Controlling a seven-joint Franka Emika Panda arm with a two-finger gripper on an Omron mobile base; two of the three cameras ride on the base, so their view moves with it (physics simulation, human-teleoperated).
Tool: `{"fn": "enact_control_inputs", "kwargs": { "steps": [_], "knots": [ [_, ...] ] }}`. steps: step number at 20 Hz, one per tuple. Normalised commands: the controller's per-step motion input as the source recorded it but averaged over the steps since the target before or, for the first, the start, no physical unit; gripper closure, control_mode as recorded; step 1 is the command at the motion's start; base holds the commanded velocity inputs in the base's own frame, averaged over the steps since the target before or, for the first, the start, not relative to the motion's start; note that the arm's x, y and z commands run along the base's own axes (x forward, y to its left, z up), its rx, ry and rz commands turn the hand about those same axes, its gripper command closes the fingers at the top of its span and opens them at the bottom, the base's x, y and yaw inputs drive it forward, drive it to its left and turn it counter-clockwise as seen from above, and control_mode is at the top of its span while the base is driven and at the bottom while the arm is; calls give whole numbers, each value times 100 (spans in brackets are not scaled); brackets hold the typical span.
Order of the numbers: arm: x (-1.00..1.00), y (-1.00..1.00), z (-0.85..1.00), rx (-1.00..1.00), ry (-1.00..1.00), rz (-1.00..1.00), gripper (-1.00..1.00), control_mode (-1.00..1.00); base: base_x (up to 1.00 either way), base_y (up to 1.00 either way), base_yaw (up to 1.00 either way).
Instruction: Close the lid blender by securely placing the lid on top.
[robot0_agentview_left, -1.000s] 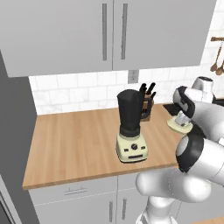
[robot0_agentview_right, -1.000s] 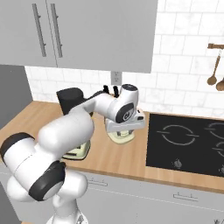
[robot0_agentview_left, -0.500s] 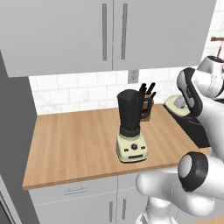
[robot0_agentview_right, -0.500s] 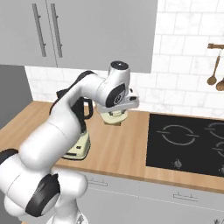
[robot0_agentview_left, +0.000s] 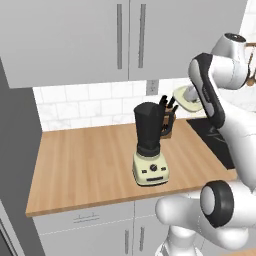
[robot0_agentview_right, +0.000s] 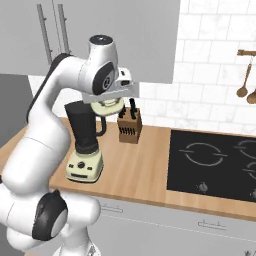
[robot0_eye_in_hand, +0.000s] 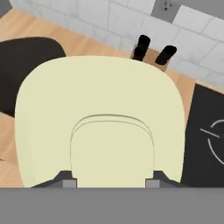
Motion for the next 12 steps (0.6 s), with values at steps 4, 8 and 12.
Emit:
{"fn": "enact_control_inputs", "kwargs": {
  "steps": [4,8,12],
  "knots": [
    [0,95,81,-9,4,2,100,-100,0,0,0],
    [-12,82,13,-8,2,12,100,-100,0,0,0],
    [-14,61,-10,-6,0,20,100,-100,0,0,0]
  ]
}}
